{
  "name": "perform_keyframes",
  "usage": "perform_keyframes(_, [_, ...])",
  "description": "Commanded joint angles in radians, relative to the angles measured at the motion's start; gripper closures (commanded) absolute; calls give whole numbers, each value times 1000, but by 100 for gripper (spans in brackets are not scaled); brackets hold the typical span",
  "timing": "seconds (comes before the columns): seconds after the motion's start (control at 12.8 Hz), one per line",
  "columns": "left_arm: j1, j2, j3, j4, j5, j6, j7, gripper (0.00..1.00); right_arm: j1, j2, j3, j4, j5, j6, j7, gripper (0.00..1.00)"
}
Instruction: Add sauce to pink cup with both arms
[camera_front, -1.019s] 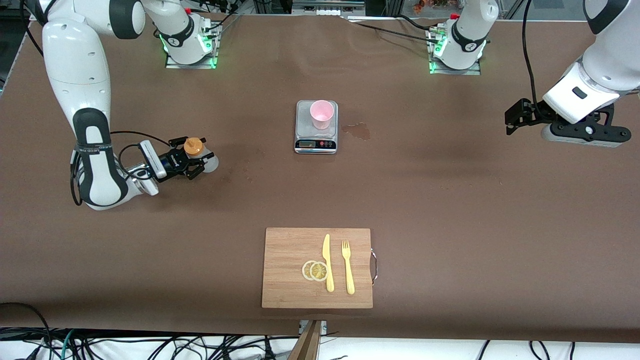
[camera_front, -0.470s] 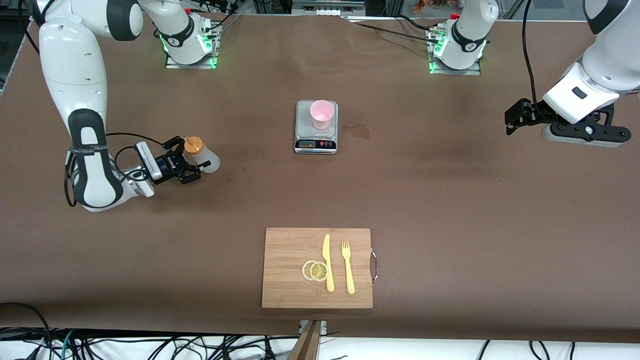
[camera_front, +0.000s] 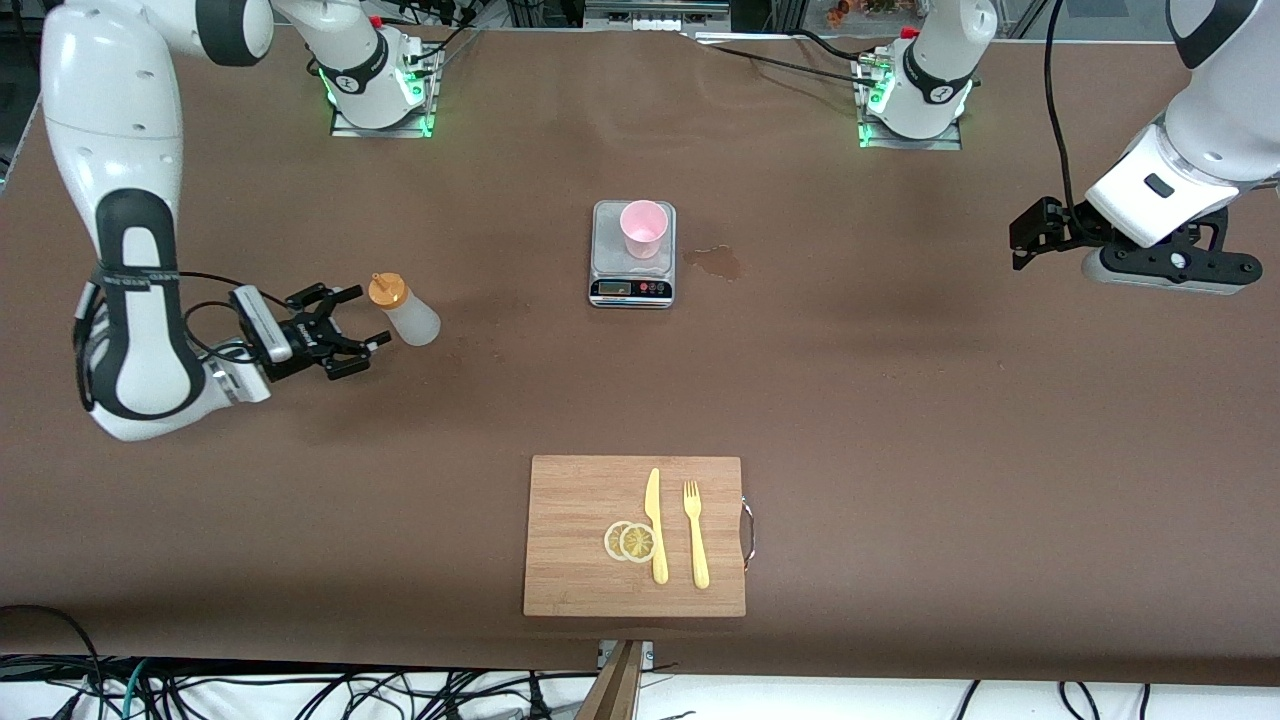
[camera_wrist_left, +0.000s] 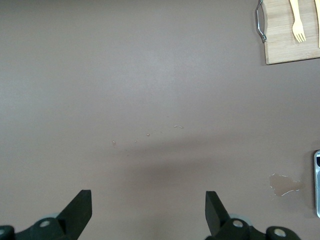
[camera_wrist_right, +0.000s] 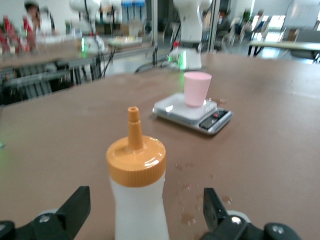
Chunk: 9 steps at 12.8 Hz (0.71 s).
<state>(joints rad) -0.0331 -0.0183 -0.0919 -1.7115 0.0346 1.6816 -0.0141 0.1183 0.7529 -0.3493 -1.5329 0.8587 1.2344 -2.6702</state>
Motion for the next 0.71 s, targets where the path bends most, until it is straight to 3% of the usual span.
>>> perform_keyframes(0.0, [-1,6,1,21,-12,-20,23,0,-3,-188,10,-33,-143,109,119,0])
perform_keyframes(0.31, [-1,6,1,21,-12,-20,23,0,30,-429,47,-130,-344,210,424,0])
perform_keyframes(0.39, [-1,6,1,21,-12,-20,23,0,56,-481,47,-171,-358,249,502,0])
perform_keyframes(0.63, [-1,6,1,21,-12,-20,23,0,135,-647,46,-262,-467,335,923,0])
